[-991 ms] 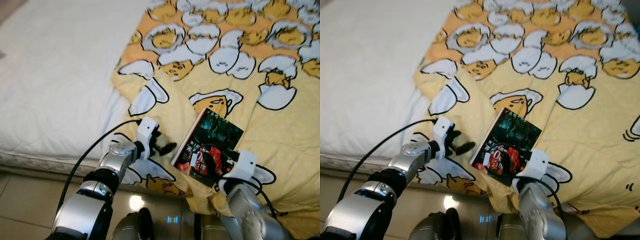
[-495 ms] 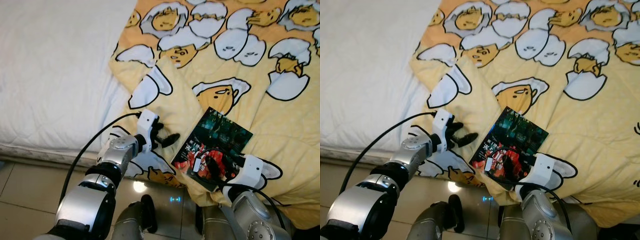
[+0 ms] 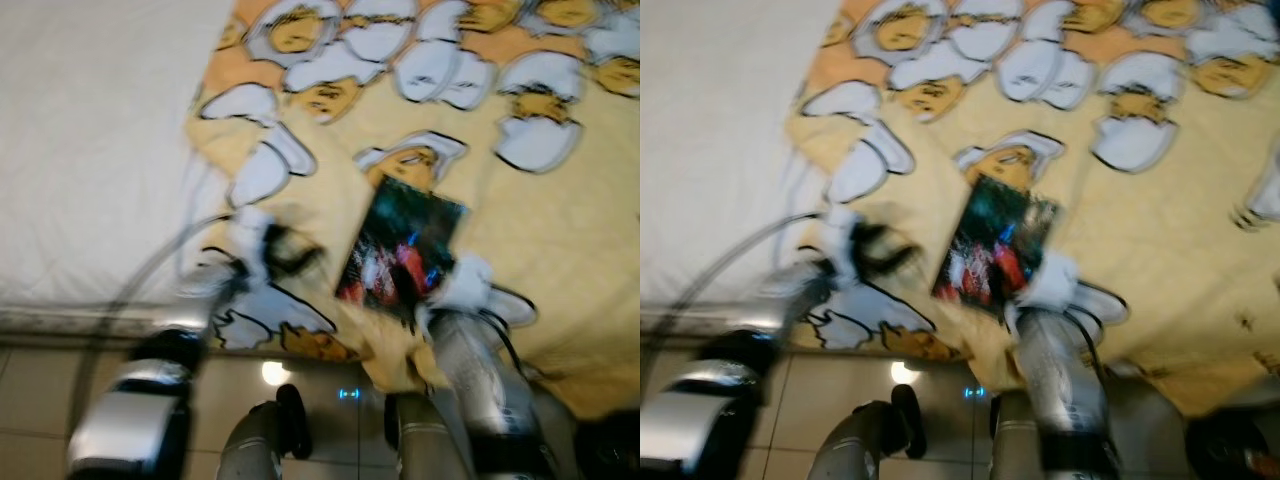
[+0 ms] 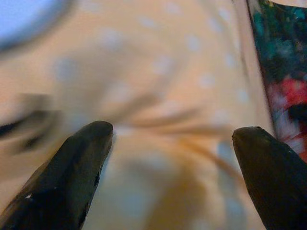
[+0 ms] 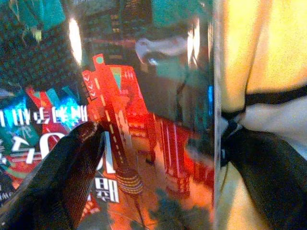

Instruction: Clean up the room

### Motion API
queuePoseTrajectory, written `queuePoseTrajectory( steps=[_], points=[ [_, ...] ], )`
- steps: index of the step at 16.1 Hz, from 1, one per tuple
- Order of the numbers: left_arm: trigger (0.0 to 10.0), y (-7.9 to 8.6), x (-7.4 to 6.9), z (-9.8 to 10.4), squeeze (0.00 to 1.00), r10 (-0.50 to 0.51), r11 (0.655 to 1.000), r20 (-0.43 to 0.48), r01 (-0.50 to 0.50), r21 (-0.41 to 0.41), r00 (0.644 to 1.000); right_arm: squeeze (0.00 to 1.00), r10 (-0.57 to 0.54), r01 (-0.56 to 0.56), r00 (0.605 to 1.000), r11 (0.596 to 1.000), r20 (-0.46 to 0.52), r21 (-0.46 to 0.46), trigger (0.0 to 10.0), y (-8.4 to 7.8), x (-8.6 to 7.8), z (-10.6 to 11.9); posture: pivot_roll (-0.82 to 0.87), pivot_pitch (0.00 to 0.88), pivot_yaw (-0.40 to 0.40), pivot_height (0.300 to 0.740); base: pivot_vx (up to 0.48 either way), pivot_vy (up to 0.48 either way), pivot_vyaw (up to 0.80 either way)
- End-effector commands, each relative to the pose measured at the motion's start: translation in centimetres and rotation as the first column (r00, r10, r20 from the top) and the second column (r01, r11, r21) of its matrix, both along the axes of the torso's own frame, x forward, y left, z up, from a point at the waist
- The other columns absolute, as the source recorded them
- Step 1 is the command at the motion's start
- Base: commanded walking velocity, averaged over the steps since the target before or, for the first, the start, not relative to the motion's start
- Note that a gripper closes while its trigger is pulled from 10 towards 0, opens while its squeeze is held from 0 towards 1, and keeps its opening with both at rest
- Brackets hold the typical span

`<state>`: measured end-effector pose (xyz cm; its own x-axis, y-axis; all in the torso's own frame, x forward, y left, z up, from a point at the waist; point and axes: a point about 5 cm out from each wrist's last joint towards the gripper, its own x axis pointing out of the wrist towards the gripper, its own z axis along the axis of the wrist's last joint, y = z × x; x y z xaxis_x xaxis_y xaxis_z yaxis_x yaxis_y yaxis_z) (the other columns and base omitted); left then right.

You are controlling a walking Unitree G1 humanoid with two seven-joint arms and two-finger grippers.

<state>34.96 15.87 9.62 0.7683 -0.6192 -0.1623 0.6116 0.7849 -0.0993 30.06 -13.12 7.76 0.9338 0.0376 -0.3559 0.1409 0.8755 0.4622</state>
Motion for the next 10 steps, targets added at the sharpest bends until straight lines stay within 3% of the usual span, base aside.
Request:
queuePoseTrajectory(
  steps=[1, 3, 4, 10],
  points=[
    [10.0, 2.1, -0.6, -0.3, 0.0, 0.042, 0.999, -0.017, -0.042, 0.005, 0.999, 0.0, -0.045, 0.048, 0.989, 0.999, 0.139, -0.013, 10.0, -0.8, 2.1, 3.1, -0.18, 0.285, 0.13, 0.723, 0.0, 0.0, 0.0],
    [10.0, 4.0, -1.4, 0.6, 0.0, 0.048, 0.999, 0.002, -0.048, 0.012, 0.999, 0.0, -0.032, 0.027, 0.977, 0.999, 0.209, 0.028, 10.0, 0.1, 3.6, 5.4, -0.15, 0.262, 0.123, 0.723, 0.0, 0.0, 0.0],
    [10.0, 3.9, -1.8, 0.8, 0.0, 0.036, 0.999, -0.005, -0.036, -0.008, 0.999, 0.0, -0.024, 0.015, 0.976, 0.999, 0.217, 0.04, 10.0, 0.5, 3.8, 5.7, -0.15, 0.253, 0.12, 0.723, 0.0, 0.0, 0.0],
    [10.0, -1.6, -4.0, -2.0, 0.0, -0.057, 0.993, -0.123, 0.043, -0.113, 0.991, 0.0, -0.037, 0.028, 0.986, 0.998, 0.16, 0.059, 10.0, 0.9, 4.0, 4.0, -0.16, 0.233, 0.117, 0.723, 0.0, 0.0, 0.0]
  ],
)
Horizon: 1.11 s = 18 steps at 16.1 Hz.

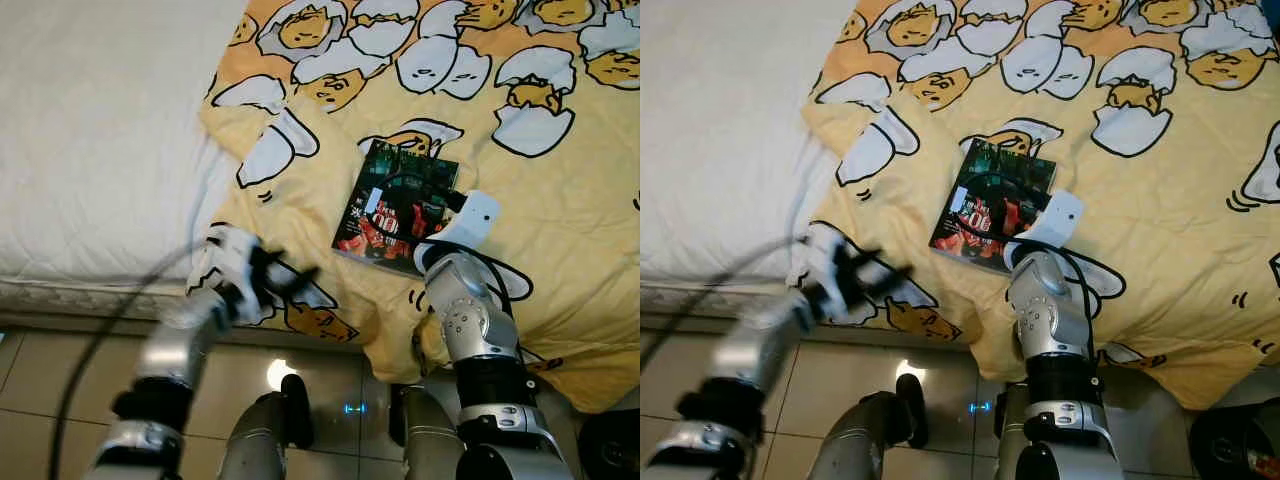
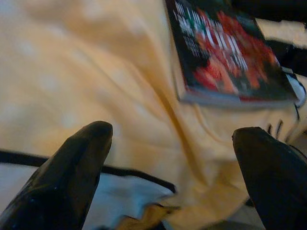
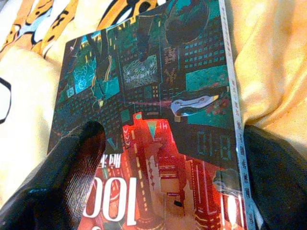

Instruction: Clean up the room

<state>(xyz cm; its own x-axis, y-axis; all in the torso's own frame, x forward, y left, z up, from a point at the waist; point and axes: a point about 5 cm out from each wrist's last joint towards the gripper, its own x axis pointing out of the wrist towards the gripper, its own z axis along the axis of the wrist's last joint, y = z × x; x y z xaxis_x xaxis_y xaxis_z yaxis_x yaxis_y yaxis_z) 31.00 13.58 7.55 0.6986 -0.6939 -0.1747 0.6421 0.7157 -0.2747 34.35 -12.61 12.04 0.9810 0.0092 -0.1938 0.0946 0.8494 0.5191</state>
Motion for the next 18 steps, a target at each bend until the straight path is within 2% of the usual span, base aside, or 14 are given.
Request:
queuePoseTrajectory(
  steps=[1, 4, 5, 6, 9, 11, 12, 14, 15, 16, 17, 18],
  points=[
    [10.0, 0.7, -0.1, 0.1, 0.0, 0.023, 1.0, 0.0, -0.023, 0.012, 1.0, 0.0, 0.009, -0.009, 1.0, 1.0, -0.004, 0.013, 10.0, 0.3, -0.3, -0.2, -0.17, 0.232, 0.117, 0.723, 0.0, 0.0, 0.0],
    [10.0, 0.1, 0.2, 1.3, 0.0, 0.051, 0.999, 0.048, -0.051, 0.004, 0.998, 0.0, 0.003, 0.0, 0.999, 0.997, 0.035, -0.077, 10.0, 0.2, -0.6, 0.4, -0.18, 0.213, 0.123, 0.723, 0.0, 0.0, 0.0],
    [10.0, -0.1, 0.5, 1.9, 0.0, 0.07, 0.998, 0.078, -0.07, -0.002, 0.994, 0.86, 0.012, -0.008, 0.999, 0.998, 0.05, -0.061, 10.0, 0.4, -0.6, 0.5, -0.17, 0.206, 0.123, 0.723, 0.0, 0.0, 0.0],
    [10.0, -0.5, 0.7, 2.5, 0.0, 0.069, 0.998, 0.098, -0.068, -0.011, 0.993, 1.0, 0.023, -0.023, 0.999, 1.0, 0.045, -0.018, 10.0, 0.7, -0.7, 0.3, -0.17, 0.197, 0.123, 0.723, 0.0, 0.0, 0.0],
    [10.0, -0.3, 0.5, 2.9, 0.0, 0.064, 0.998, 0.099, -0.063, -0.014, 0.993, 1.0, 0.076, -0.077, 0.997, 0.996, 0.015, 0.055, 10.0, 2.2, -1.4, -0.1, -0.17, 0.187, 0.121, 0.723, 0.0, 0.0, 0.0],
    [10.0, -0.1, 0.4, 2.8, 0.0, 0.069, 0.998, 0.096, -0.068, -0.009, 0.993, 1.0, 0.115, -0.111, 0.993, 0.99, -0.042, 0.088, 10.0, 3.1, -1.8, -1.0, -0.17, 0.189, 0.118, 0.723, 0.0, 0.0, 0.0],
    [10.0, 0.0, 0.4, 2.9, 0.0, 0.072, 0.997, 0.096, -0.072, -0.009, 0.993, 0.0, 0.146, -0.135, 0.987, 0.981, -0.075, 0.137, 10.0, 3.8, -2.2, -1.6, -0.16, 0.191, 0.118, 0.723, 0.0, 0.0, 0.0],
    [10.0, 0.0, 0.4, 3.0, 0.0, 0.076, 0.997, 0.095, -0.075, -0.008, 0.993, 0.0, 0.174, -0.164, 0.983, 0.976, -0.06, 0.142, 10.0, 4.9, -2.7, -1.1, -0.16, 0.195, 0.116, 0.723, 0.0, 0.0, 0.0],
    [10.0, 0.0, 0.3, 3.0, 0.0, 0.072, 0.997, 0.095, -0.072, -0.007, 0.993, 0.0, 0.168, -0.165, 0.985, 0.983, -0.032, 0.082, 10.0, 5.1, -3.1, -0.5, -0.16, 0.198, 0.112, 0.723, 0.0, 0.0, 0.0],
    [10.0, -0.2, 0.2, 2.9, 0.0, 0.065, 0.998, 0.095, -0.065, -0.002, 0.993, 0.0, 0.193, -0.191, 0.981, 0.98, 0.033, -0.059, 10.0, 5.8, -4.0, 0.5, -0.16, 0.199, 0.11, 0.723, 0.0, 0.0, 0.0],
    [10.0, -0.3, 0.1, 2.8, 0.0, 0.063, 0.998, 0.094, -0.064, 0.0, 0.994, 0.0, 0.224, -0.215, 0.973, 0.969, 0.064, -0.122, 10.0, 6.4, -4.9, 1.1, -0.16, 0.199, 0.11, 0.723, 0.0, 0.0, 0.0],
    [10.0, -0.3, 0.1, 2.7, 0.0, 0.063, 0.998, 0.094, -0.064, 0.002, 0.994, 0.0, 0.223, -0.213, 0.972, 0.968, 0.068, -0.13, 10.0, 6.5, -5.1, 1.2, -0.17, 0.203, 0.108, 0.723, 0.0, 0.0, 0.0]
  ],
)
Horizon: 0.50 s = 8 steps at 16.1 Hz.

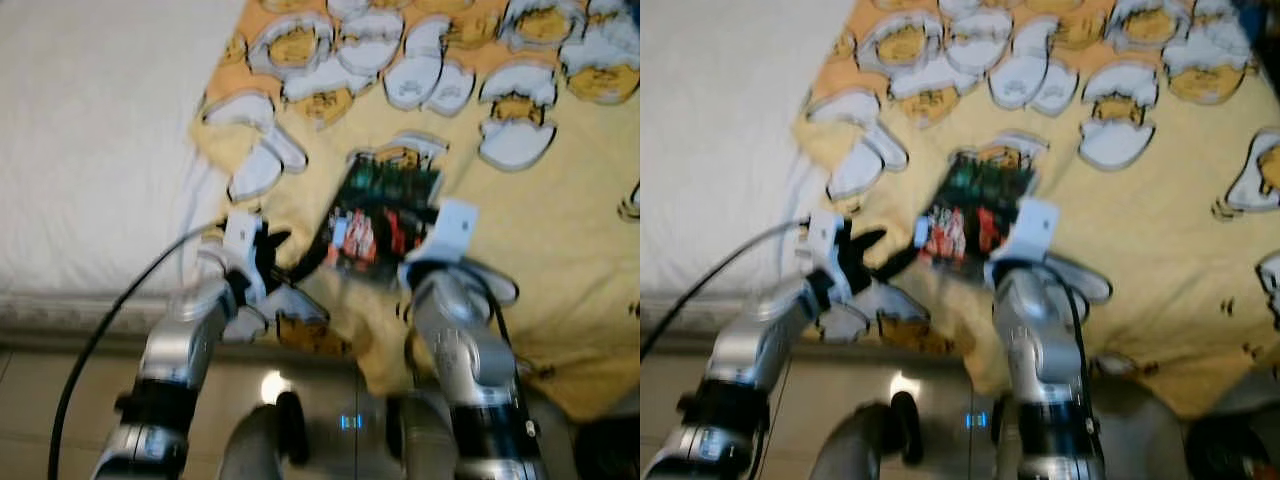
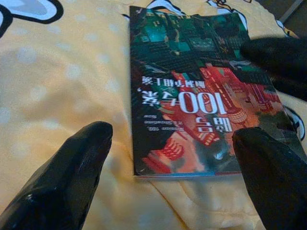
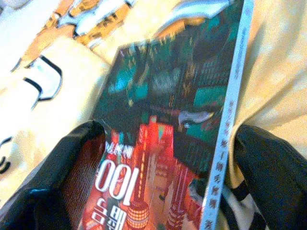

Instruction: Clean up the room

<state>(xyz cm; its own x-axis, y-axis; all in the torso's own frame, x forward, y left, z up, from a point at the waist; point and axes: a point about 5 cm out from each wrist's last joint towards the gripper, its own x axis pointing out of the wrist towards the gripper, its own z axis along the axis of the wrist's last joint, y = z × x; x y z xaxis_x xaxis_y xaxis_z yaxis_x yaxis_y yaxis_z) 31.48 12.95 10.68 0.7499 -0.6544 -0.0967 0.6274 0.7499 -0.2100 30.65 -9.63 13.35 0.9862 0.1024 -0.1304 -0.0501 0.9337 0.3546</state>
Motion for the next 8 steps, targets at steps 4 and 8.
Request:
queuePoseTrajectory(
  steps=[4, 8],
  points=[
    [10.0, -0.2, -0.4, -0.8, 0.0, 0.001, 1.0, -0.025, -0.001, 0.012, 1.0, 0.0, 0.094, -0.091, 0.995, 0.994, -0.036, 0.067, 10.0, 3.6, -1.9, -1.0, -0.18, 0.207, 0.111, 0.723, 0.0, 0.0, 0.0],
    [10.0, -0.1, -0.3, -0.7, 0.0, -0.003, 1.0, -0.023, 0.003, 0.018, 1.0, 0.0, 0.09, -0.085, 0.994, 0.994, -0.066, 0.068, 10.0, 3.7, -1.8, -1.4, -0.17, 0.211, 0.109, 0.723, 0.0, 0.0, 0.0]
  ],
)
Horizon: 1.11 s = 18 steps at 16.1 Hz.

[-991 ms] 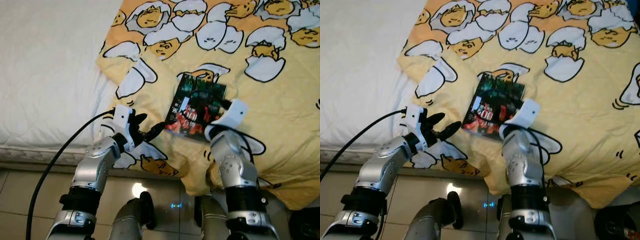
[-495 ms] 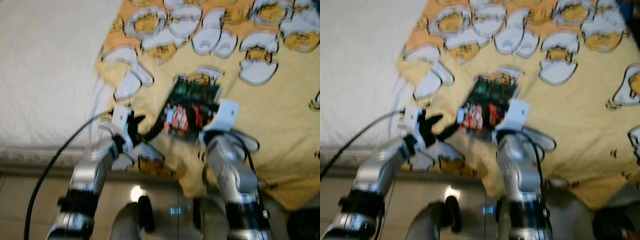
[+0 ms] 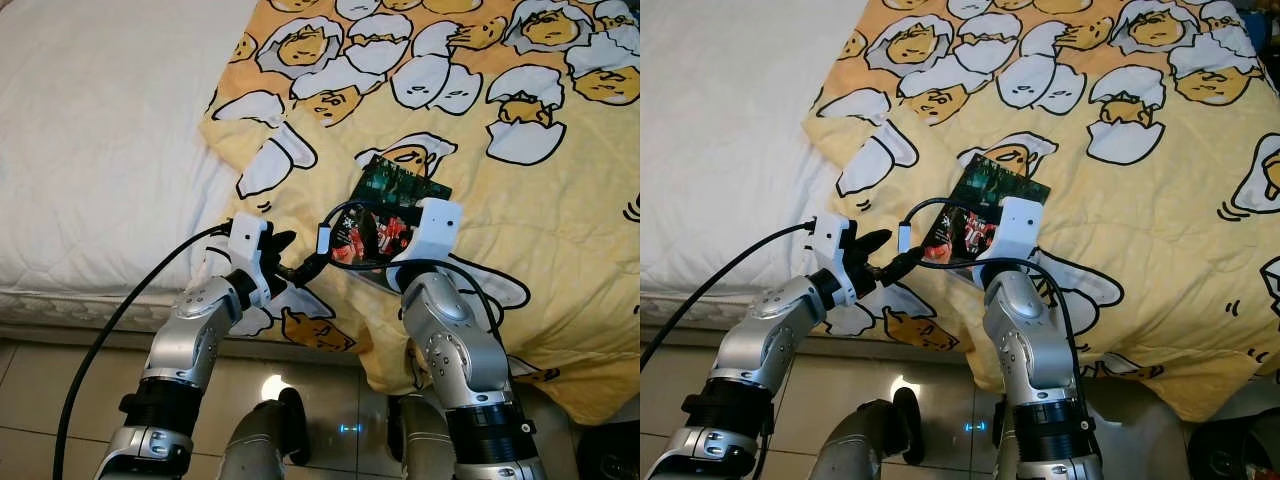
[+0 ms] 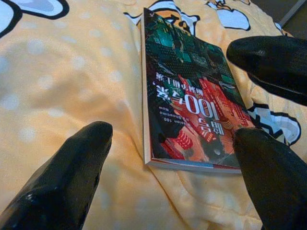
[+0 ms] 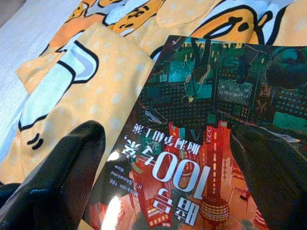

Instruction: Clean up the room

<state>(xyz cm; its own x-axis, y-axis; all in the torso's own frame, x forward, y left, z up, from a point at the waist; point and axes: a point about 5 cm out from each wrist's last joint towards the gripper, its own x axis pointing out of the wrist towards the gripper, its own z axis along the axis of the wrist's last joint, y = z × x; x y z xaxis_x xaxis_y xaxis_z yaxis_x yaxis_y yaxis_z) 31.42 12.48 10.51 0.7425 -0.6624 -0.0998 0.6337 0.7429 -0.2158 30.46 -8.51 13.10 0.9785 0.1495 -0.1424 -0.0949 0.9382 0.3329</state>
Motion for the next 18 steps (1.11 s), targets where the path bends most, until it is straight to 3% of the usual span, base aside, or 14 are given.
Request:
queuePoseTrajectory(
  steps=[1, 6, 8, 10, 14, 18],
  points=[
    [10.0, 0.4, -0.3, -0.5, 0.0, 0.008, 1.0, -0.016, -0.008, 0.021, 1.0, 0.0, 0.035, -0.03, 0.998, 0.996, -0.056, 0.079, 10.0, 2.5, -1.7, -1.0, -0.16, 0.211, 0.108, 0.723, 0.0, 0.0, 0.0],
    [10.0, 0.6, -0.7, -0.2, 0.0, 0.014, 1.0, 0.004, -0.015, 0.021, 1.0, 0.0, 0.038, -0.038, 0.999, 0.999, -0.025, -0.03, 10.0, -0.1, -5.8, -0.7, -0.17, 0.232, 0.099, 0.723, 0.0, 0.0, 0.0],
    [10.0, 0.6, -0.8, -0.4, 0.0, 0.014, 1.0, -0.004, -0.014, 0.021, 1.0, 0.0, 0.017, -0.02, 0.995, 0.999, -0.094, -0.031, 10.0, -1.2, -7.0, -2.3, -0.18, 0.235, 0.104, 0.723, 0.0, 0.0, 0.0],
    [10.0, 0.4, -0.6, -0.4, 0.0, 0.006, 1.0, -0.005, -0.006, 0.021, 1.0, 0.0, -0.009, 0.016, 0.988, 0.999, -0.157, 0.049, 10.0, -1.4, -7.0, -3.5, -0.18, 0.235, 0.111, 0.723, 0.0, 0.0, 0.0],
    [10.0, 0.5, -0.6, -0.2, 0.0, -0.003, 1.0, -0.003, 0.003, 0.026, 1.0, 0.0, -0.015, 0.03, 0.983, 0.996, -0.181, 0.079, 10.0, -1.0, -7.1, -4.3, -0.17, 0.233, 0.122, 0.723, 0.0, 0.0, 0.0],
    [10.0, -0.5, -1.2, -0.3, 0.0, -0.086, 0.995, 0.007, 0.086, 0.053, 0.996, 0.0, -0.04, 0.08, 0.971, 0.983, -0.234, 0.164, 10.0, -0.8, -5.0, -5.9, -0.16, 0.232, 0.128, 0.723, 0.0, 0.0, 0.0]
  ],
)
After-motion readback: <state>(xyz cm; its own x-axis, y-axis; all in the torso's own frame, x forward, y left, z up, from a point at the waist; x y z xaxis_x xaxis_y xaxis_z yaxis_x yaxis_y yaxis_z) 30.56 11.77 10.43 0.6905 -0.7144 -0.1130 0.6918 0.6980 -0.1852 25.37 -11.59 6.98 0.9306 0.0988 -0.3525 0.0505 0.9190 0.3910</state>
